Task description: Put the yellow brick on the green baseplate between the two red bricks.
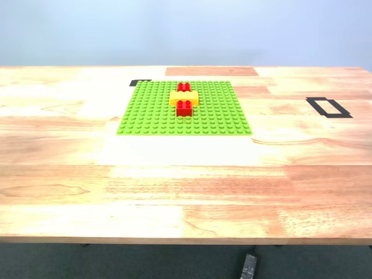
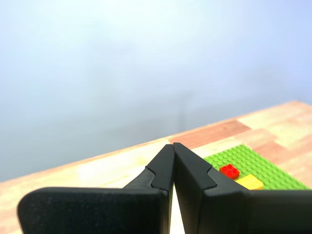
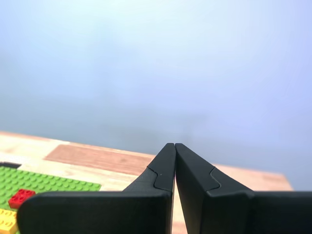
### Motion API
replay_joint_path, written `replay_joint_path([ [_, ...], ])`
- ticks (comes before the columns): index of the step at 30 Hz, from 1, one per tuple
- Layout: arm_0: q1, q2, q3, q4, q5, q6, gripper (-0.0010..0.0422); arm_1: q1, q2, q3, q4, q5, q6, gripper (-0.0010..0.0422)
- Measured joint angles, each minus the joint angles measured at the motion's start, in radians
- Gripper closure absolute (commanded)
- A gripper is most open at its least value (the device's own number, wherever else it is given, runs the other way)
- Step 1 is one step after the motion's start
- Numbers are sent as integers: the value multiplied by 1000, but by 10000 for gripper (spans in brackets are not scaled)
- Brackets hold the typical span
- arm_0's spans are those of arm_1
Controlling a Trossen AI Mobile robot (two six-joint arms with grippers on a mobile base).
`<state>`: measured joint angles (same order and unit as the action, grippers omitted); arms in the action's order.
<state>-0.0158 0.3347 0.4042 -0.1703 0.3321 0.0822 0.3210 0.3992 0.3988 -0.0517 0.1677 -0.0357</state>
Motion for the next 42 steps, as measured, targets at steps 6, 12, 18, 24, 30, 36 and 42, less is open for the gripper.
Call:
replay_joint_path([
  [6,0,-60,-102,89,-63,-38,413,0,-138,-172,111,28,40,413],
  [12,0,-85,-152,130,-72,-43,413,0,-212,-253,128,66,39,413],
  [18,0,-93,-209,129,-119,-40,413,-2,-214,-299,132,74,44,413],
  [24,0,-129,-281,234,-91,-66,413,6,-263,-334,143,29,35,413],
  [30,0,-166,-292,216,-89,-75,412,5,-370,-374,140,17,39,413],
  [36,0,-191,-332,215,-89,-84,413,5,-391,-390,94,21,57,413],
  [42,0,-196,-351,212,-89,-84,413,5,-394,-390,93,21,45,413],
])
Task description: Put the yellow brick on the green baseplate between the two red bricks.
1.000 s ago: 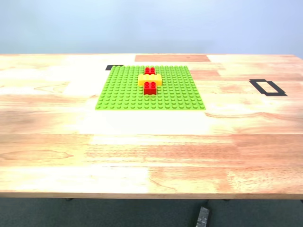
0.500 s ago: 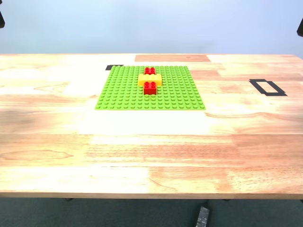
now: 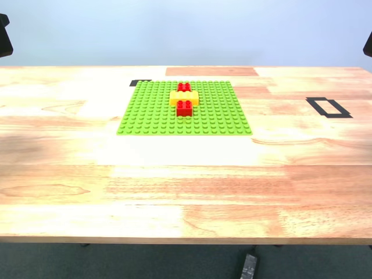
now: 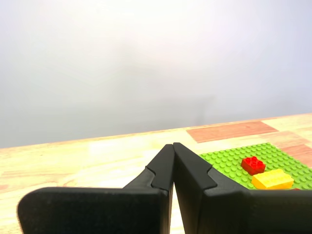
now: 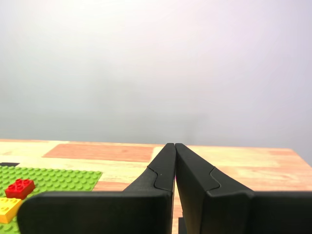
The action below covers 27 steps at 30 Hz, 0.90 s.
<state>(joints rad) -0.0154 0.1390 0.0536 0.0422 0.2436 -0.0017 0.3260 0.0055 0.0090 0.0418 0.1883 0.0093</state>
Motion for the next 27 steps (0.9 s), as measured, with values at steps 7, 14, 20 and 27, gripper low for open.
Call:
replay_joint_path([
  [7,0,0,0,-46,0,-1,413,0,18,0,0,-1,-16,413],
  [14,0,1,0,-31,-11,-2,412,0,53,0,-1,-3,-20,413],
  [20,0,1,9,-55,-10,-3,413,0,45,0,0,-3,-21,413],
  [27,0,1,10,-58,-8,-3,413,0,38,0,2,-3,-21,413],
])
